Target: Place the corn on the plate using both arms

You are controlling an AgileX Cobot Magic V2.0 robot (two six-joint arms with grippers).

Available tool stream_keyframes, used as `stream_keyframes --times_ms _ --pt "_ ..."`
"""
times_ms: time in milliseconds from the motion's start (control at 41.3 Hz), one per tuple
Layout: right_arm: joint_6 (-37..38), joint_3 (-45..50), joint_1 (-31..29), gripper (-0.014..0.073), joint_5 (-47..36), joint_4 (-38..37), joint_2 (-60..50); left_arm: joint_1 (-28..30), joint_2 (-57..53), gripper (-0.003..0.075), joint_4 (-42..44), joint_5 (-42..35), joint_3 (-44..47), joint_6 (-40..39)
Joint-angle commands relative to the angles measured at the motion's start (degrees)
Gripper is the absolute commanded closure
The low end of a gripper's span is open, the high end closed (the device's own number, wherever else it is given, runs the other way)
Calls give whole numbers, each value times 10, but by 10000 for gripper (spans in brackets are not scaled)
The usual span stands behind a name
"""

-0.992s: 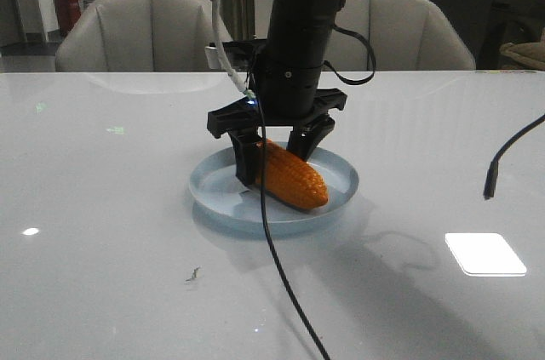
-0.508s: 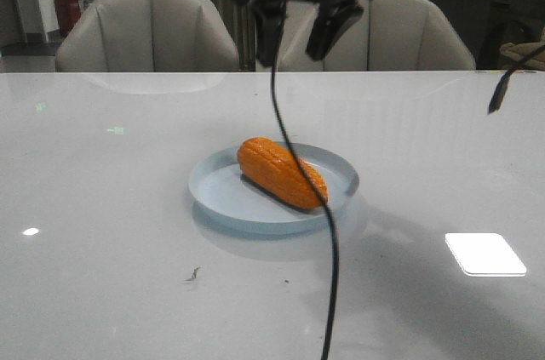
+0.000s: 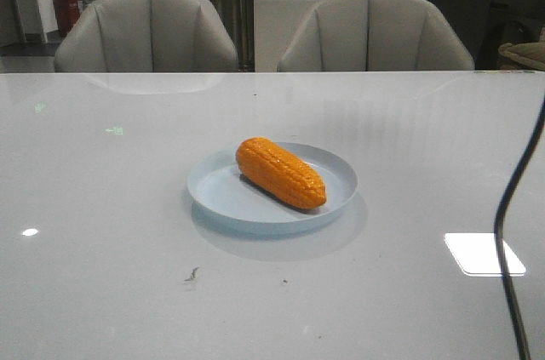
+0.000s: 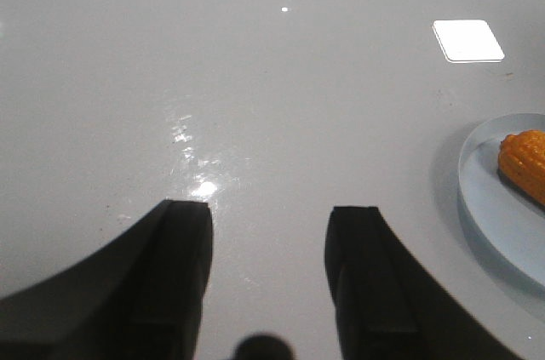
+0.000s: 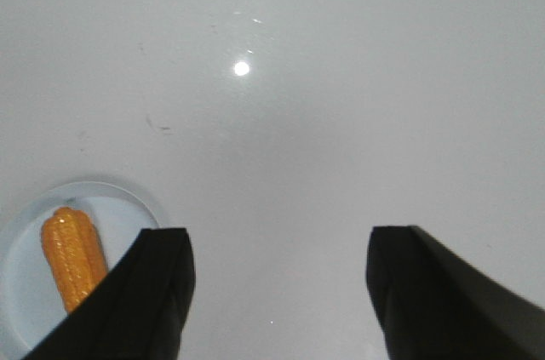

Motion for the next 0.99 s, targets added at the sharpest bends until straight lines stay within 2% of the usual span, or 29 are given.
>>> stream_keyframes --times_ms 0,194,363,557,775,968 --pt "-19 38 -22 52 -48 13 -74 2 -9 344 -5 -38 -16 -2" --pt "-22 228 -33 52 -162 14 -209 2 -9 344 -5 -38 -16 -2" --pt "-24 432 -33 52 -236 14 -333 2 -9 344 -5 -38 -16 -2" --pt "-23 617 -33 52 -327 14 -466 2 -9 344 -5 -38 -16 -2" --pt "-23 730 -33 52 -343 14 -565 2 -9 344 -5 -38 -16 -2" --pt "-23 749 -33 52 -341 14 -589 2 -9 344 -5 -38 -16 -2"
